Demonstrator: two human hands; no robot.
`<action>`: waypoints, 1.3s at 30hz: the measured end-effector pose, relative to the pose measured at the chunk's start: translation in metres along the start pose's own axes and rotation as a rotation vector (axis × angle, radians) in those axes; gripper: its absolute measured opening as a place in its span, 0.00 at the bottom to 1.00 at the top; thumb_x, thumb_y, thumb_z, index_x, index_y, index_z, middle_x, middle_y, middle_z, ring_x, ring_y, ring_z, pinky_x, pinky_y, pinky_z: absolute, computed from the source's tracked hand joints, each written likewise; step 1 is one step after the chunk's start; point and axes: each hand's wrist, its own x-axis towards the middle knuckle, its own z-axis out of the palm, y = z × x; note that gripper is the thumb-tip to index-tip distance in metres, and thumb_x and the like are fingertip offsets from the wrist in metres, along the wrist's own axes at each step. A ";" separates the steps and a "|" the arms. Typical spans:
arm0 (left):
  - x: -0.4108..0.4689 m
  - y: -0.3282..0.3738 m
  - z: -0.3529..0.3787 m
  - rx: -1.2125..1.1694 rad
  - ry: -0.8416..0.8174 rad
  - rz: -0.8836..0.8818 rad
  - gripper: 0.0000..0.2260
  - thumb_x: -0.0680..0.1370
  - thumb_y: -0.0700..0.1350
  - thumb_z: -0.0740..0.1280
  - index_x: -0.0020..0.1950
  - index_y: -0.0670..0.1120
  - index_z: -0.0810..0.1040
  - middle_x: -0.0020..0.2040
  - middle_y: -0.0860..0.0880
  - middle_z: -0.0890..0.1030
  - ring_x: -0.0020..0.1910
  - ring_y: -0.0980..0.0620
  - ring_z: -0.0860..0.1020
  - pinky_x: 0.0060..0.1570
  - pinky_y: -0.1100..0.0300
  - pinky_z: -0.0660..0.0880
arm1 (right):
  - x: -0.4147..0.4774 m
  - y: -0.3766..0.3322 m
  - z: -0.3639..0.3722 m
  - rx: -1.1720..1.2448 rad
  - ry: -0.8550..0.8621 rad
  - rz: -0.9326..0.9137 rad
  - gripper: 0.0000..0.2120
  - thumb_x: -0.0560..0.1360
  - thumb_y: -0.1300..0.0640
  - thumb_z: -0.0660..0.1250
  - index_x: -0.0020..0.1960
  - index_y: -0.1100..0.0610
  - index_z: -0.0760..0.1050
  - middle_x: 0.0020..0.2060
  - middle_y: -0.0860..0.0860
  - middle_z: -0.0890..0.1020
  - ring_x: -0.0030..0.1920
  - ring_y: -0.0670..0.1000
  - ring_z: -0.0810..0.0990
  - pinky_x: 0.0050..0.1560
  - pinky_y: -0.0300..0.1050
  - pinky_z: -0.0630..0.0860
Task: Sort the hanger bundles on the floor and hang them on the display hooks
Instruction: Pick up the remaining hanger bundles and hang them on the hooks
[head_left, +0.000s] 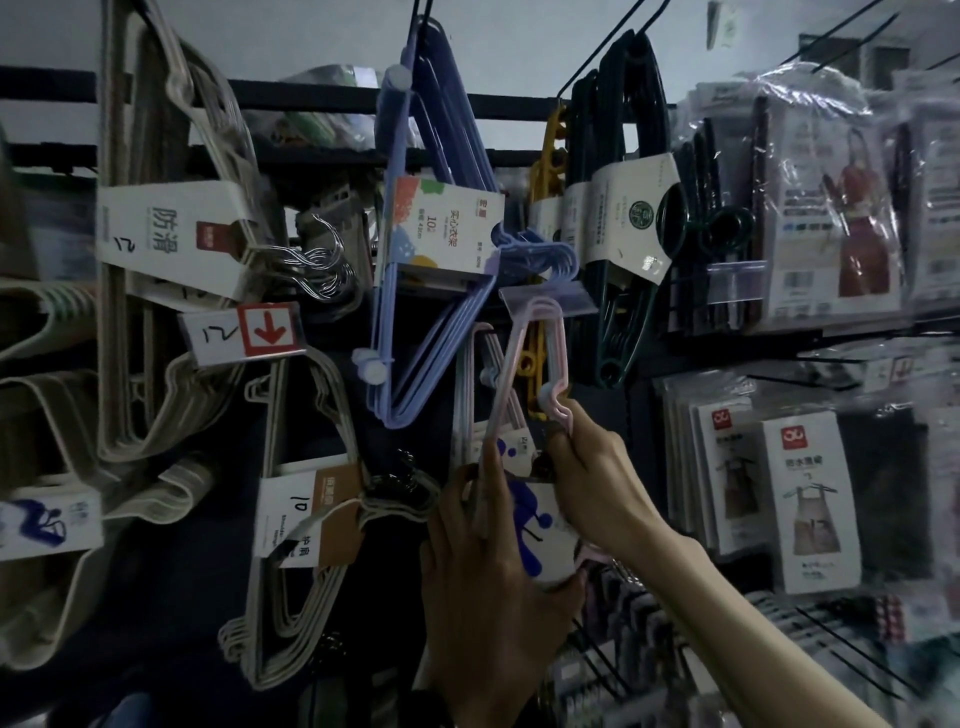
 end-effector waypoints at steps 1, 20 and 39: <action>-0.001 -0.001 0.001 -0.018 -0.013 0.002 0.58 0.64 0.73 0.67 0.84 0.56 0.40 0.76 0.47 0.60 0.73 0.41 0.68 0.60 0.41 0.78 | 0.002 0.003 0.001 -0.019 -0.005 0.013 0.11 0.87 0.59 0.53 0.57 0.47 0.72 0.33 0.62 0.77 0.29 0.56 0.71 0.29 0.53 0.67; 0.069 -0.050 0.065 -0.273 -0.234 -0.024 0.55 0.74 0.51 0.73 0.81 0.60 0.31 0.78 0.51 0.51 0.74 0.43 0.65 0.65 0.55 0.74 | 0.090 0.060 0.020 -0.489 -0.205 0.232 0.14 0.86 0.56 0.56 0.43 0.51 0.72 0.45 0.55 0.82 0.42 0.53 0.80 0.43 0.49 0.77; 0.088 -0.083 0.054 -0.307 -0.470 -0.088 0.51 0.75 0.50 0.72 0.81 0.57 0.33 0.75 0.45 0.57 0.70 0.40 0.71 0.66 0.46 0.75 | 0.077 0.071 0.052 -0.607 -0.104 0.323 0.13 0.86 0.54 0.56 0.68 0.59 0.64 0.63 0.64 0.72 0.57 0.67 0.77 0.57 0.61 0.77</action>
